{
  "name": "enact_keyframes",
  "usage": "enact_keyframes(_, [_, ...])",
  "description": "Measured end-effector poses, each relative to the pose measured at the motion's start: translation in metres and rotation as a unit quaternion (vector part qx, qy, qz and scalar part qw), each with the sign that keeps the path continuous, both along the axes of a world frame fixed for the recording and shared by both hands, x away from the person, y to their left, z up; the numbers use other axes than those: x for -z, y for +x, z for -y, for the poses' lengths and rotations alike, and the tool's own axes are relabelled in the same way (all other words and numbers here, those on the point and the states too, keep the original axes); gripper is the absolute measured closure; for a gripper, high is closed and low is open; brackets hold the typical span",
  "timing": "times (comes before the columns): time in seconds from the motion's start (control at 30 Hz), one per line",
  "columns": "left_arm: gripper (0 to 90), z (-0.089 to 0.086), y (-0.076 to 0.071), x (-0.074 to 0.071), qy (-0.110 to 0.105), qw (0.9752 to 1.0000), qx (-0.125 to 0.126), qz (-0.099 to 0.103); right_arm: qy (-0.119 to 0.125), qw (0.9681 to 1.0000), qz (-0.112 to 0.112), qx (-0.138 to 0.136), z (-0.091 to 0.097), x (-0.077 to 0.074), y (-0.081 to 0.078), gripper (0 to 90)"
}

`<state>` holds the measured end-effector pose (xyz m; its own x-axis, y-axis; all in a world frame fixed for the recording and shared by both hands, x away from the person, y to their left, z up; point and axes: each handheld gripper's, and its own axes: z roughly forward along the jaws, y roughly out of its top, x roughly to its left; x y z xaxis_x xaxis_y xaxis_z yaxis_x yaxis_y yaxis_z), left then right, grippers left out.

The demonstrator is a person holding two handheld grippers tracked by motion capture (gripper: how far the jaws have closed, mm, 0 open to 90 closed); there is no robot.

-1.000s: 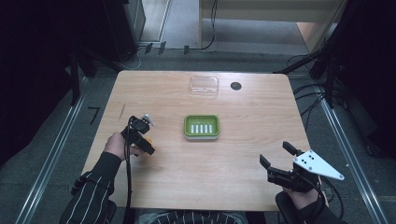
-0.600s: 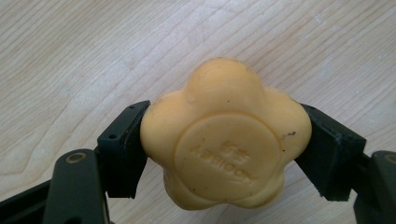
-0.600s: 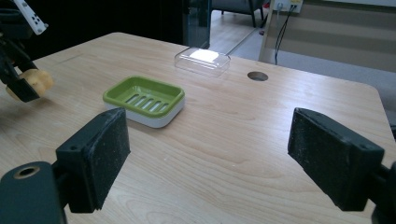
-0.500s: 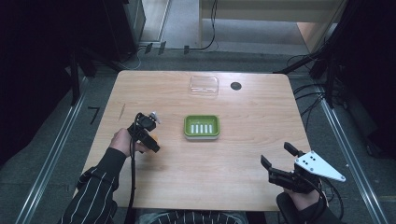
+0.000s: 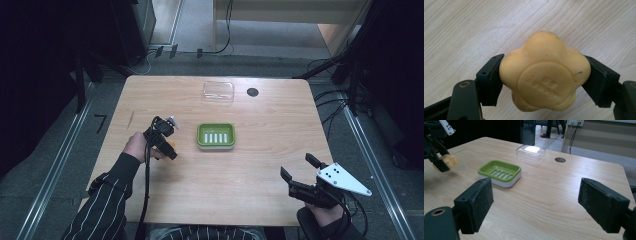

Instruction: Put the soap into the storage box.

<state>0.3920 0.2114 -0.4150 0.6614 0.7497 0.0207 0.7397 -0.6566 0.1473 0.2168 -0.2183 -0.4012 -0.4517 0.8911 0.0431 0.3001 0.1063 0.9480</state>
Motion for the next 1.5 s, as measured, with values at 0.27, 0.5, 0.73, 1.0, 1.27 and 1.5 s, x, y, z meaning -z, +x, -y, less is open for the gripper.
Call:
enact_keyframes(0.27, [25.8,0.009,0.004,-0.004,-0.007,0.9999,0.012,0.006,0.000,1.0000,-0.001,0.002,0.001,0.000,-0.001,13.5])
enact_keyframes(0.5, [25.8,0.016,0.007,-0.009,-0.003,0.9996,0.026,0.010,-0.001,1.0000,-0.001,0.005,0.002,0.000,-0.003,13.5])
enact_keyframes(0.73, [25.8,0.027,0.011,-0.011,-0.003,0.9990,0.043,0.014,-0.001,1.0000,-0.002,0.008,0.004,0.000,-0.004,13.4])
enact_keyframes(1.0, [25.8,0.040,0.017,-0.012,0.000,0.9980,0.062,0.011,-0.002,0.9999,-0.002,0.016,0.007,0.001,-0.008,13.4])
enact_keyframes(1.27, [25.8,0.050,0.020,-0.015,0.001,0.9970,0.075,0.016,-0.003,0.9998,-0.003,0.021,0.009,0.001,-0.011,13.4])
enact_keyframes(1.5, [25.8,0.055,0.024,-0.016,0.000,0.9964,0.083,0.020,-0.004,0.9997,-0.003,0.025,0.011,0.001,-0.014,13.4])
